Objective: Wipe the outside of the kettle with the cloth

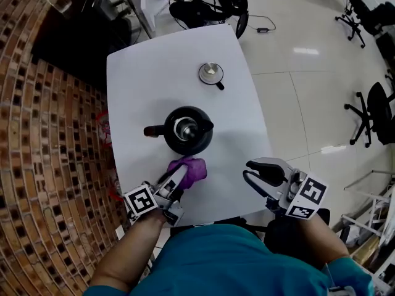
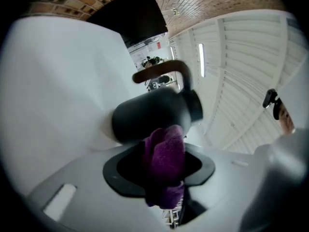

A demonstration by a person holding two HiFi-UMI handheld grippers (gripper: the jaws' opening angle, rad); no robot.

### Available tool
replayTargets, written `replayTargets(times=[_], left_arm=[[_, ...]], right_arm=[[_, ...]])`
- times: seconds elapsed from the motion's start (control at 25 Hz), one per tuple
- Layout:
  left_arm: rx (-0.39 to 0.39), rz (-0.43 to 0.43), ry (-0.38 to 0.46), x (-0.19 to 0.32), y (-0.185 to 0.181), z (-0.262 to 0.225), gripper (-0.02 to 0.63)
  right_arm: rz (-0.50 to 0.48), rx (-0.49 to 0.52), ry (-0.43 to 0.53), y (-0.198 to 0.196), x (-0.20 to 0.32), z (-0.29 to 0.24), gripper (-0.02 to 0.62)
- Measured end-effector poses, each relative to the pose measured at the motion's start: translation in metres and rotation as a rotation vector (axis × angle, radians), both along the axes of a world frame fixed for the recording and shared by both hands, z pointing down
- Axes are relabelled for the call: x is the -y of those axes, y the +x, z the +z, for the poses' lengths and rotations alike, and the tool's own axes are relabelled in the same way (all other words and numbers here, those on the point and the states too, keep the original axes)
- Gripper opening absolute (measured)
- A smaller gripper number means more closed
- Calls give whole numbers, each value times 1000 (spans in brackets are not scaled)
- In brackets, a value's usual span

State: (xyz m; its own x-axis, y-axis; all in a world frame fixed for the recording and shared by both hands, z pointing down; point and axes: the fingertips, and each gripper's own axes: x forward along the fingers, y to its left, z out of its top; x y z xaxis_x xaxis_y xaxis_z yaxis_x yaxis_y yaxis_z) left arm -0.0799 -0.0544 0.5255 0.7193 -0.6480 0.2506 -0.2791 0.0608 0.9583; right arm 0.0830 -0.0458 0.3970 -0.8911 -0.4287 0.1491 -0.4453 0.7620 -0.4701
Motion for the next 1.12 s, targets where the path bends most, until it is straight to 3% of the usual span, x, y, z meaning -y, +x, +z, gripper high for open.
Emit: replayTargets(times=[0.16,0.32,0.6,0.68,0.88,1.04,1.12], left_arm=[[40,35,114,17,-32,-31,176],[96,102,169,33,-36,-15,176],[153,151,123,42,-35,33,176],[140,144,144,43,-40,20,176],[140,149,307,54,-50,-58,176],[189,180,331,70,-46,-58,177],[167,180,329,73,-45,-52,183]], right_arm=[[-3,-12,26,-23,5,-7,80],[-14,-31,43,-42,10,-9,79],[-22,-53,37,-55,14,-5,79],[-27,-55,37,-58,14,-5,80],[-34,-47,48,-61,18,-15,79],[-42,-46,54,-64,21,-17,80],[-47,-54,50,-64,19,-15,80]])
